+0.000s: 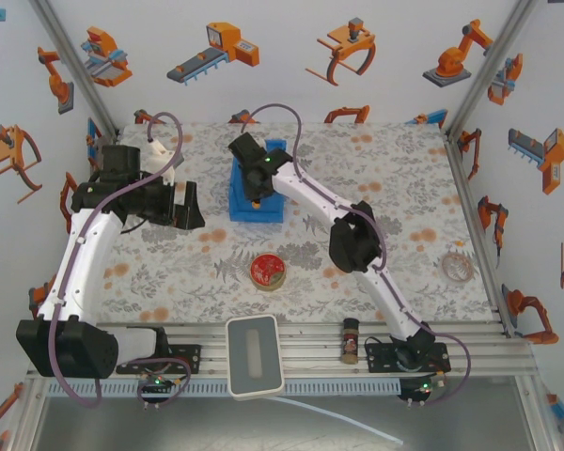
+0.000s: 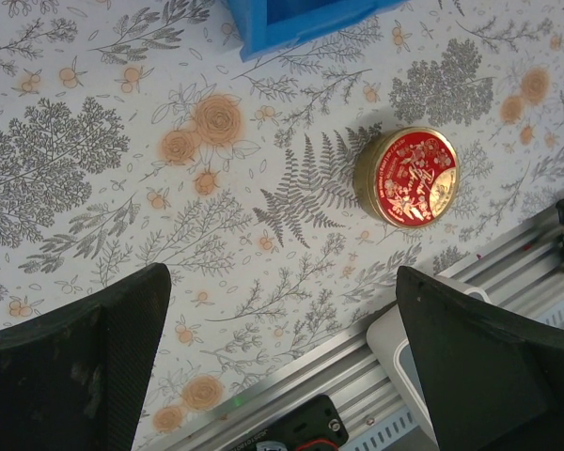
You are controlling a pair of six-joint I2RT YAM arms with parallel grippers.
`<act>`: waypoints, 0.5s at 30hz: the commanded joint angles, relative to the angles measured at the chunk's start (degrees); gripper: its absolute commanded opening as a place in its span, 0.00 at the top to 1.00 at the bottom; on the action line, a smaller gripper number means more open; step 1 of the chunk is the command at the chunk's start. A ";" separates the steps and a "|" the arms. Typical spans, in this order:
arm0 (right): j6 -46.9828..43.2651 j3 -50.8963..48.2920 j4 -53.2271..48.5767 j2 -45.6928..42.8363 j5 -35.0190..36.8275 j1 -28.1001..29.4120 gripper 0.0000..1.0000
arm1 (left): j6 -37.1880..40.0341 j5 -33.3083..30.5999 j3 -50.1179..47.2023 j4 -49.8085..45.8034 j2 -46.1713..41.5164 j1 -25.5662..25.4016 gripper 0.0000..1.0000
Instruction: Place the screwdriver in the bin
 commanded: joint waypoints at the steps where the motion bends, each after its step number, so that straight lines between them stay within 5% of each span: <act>1: 0.74 1.78 0.54 1.43 0.30 -0.46 0.77 | -0.36 0.01 -0.46 -0.03 -1.54 -0.37 0.03; 15: 2.76 2.88 1.91 4.88 0.42 -1.29 0.75 | -0.47 0.06 -0.72 0.02 -1.41 -0.55 0.03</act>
